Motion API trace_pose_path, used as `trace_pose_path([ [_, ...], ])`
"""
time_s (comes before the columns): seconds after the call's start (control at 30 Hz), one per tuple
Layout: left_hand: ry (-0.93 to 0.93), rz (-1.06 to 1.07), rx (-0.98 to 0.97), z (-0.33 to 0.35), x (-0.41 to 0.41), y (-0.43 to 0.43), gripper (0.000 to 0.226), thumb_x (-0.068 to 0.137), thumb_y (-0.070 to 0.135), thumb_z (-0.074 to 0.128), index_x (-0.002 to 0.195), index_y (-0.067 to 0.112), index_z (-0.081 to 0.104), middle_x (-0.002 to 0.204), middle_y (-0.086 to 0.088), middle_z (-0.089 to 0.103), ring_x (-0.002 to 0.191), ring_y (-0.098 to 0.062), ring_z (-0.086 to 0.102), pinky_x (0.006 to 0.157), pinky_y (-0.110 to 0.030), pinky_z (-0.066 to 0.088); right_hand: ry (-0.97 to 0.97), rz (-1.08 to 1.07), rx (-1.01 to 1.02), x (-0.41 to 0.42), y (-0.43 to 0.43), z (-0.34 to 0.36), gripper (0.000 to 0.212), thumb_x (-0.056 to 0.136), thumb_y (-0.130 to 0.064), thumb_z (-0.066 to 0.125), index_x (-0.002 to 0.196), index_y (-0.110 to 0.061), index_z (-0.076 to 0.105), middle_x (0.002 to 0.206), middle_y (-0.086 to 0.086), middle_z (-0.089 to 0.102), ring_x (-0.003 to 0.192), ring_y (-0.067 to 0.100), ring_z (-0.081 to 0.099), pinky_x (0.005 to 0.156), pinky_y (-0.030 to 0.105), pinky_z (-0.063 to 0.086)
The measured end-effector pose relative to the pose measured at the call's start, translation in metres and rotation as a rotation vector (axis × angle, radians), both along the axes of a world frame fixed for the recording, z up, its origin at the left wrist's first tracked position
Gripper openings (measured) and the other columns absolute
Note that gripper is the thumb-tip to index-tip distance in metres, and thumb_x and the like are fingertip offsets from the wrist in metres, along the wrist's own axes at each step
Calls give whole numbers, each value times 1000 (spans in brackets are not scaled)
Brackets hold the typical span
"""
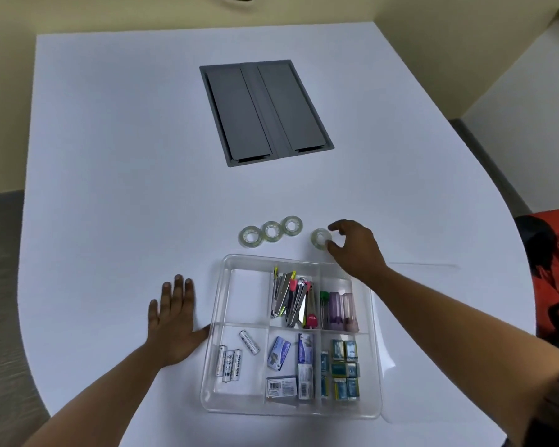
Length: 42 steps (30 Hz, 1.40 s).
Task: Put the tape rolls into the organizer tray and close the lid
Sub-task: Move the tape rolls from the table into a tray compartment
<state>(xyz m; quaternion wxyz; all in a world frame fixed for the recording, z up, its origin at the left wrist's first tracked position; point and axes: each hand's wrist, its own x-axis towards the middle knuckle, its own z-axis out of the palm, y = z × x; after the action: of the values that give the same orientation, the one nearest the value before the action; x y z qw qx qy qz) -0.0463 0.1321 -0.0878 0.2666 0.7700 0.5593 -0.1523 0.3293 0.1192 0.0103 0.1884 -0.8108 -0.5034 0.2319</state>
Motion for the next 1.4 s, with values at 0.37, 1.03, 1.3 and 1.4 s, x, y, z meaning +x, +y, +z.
trace_pose_path([
  [0.37,60,-32,-82,5,0,2,107,84,67,38,128,17,-45,140,2,-51,131,-21,-43,115,-51,-12,-148,-15,-330,2,44,-38,71,71,-42,80,128,-12,50,127,11,55,117,32,55,87,38,49],
  [1.03,18,-13,-76,10,2,2,107,83,67,41,131,19,-41,143,2,-46,133,-22,-41,113,-50,-14,123,681,-175,-112,-6,16,61,68,-29,85,123,-32,58,122,-3,58,110,19,58,92,37,47],
  [1.3,3,-15,-78,8,1,2,107,83,65,43,131,22,-42,145,1,-45,132,-22,-42,113,-50,-15,-57,911,-339,-138,-3,1,53,86,-12,66,135,-28,53,121,5,53,110,29,58,85,37,49],
  [1.4,12,-16,-69,7,0,1,107,83,66,42,130,23,-43,144,2,-46,132,-21,-43,113,-50,-15,-159,955,-350,-143,-4,-1,53,88,0,54,133,-27,56,120,6,54,105,32,61,70,32,42],
])
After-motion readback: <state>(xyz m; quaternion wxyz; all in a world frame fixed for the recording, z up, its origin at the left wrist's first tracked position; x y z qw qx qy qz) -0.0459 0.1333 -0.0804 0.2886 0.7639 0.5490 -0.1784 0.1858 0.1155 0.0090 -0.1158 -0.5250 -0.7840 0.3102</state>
